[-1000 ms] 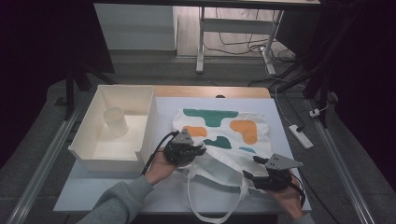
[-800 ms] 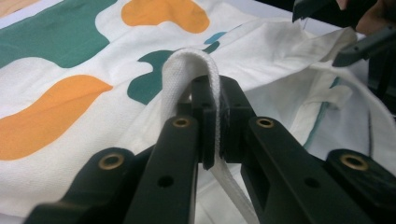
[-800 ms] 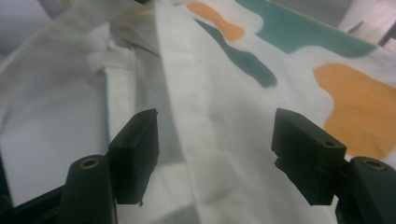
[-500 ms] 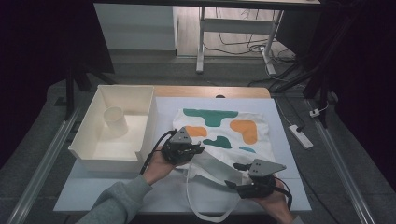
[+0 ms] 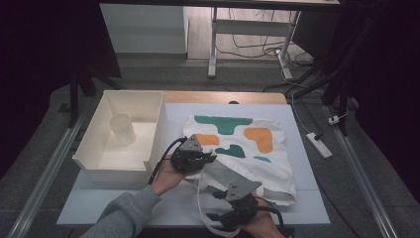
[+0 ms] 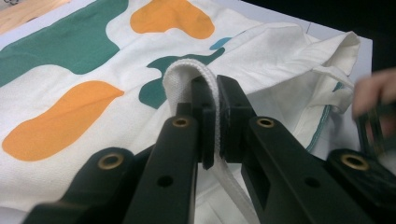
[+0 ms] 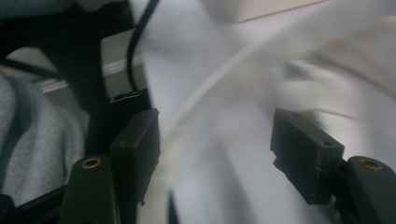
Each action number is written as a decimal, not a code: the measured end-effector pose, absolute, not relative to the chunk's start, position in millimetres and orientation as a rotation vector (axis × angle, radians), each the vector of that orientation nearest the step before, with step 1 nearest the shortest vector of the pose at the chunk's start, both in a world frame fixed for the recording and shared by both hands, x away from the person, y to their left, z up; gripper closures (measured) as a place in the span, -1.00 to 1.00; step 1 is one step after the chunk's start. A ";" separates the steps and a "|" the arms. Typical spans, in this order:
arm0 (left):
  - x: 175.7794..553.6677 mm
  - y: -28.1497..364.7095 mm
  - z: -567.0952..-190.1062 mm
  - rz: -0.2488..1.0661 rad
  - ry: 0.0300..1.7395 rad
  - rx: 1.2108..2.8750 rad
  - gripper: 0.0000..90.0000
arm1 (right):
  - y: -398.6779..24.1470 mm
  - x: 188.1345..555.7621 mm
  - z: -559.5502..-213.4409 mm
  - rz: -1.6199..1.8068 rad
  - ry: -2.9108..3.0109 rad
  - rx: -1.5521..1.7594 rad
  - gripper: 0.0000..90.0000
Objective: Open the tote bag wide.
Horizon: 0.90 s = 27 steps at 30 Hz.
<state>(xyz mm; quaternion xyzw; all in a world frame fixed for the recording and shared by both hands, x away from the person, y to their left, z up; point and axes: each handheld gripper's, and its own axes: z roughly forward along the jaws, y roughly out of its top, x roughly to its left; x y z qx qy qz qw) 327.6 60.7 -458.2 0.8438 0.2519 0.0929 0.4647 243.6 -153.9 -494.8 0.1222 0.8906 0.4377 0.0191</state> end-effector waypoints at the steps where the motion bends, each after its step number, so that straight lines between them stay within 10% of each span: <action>1: 327.6 60.7 -458.2 0.228 0.619 2.073 0.90 | -148.4 241.0 -496.6 1.349 2.782 0.363 -0.26; 12: 327.2 61.0 -459.1 0.228 0.619 2.074 0.90 | -125.8 222.8 -511.7 1.192 2.842 0.300 0.04; 21: 326.3 61.7 -459.9 0.225 0.617 2.077 0.89 | -131.7 226.0 -511.8 1.164 2.827 0.353 0.93; 27: 325.3 62.3 -460.1 0.225 0.616 2.077 0.88 | -137.3 227.8 -507.7 1.153 2.794 0.364 0.96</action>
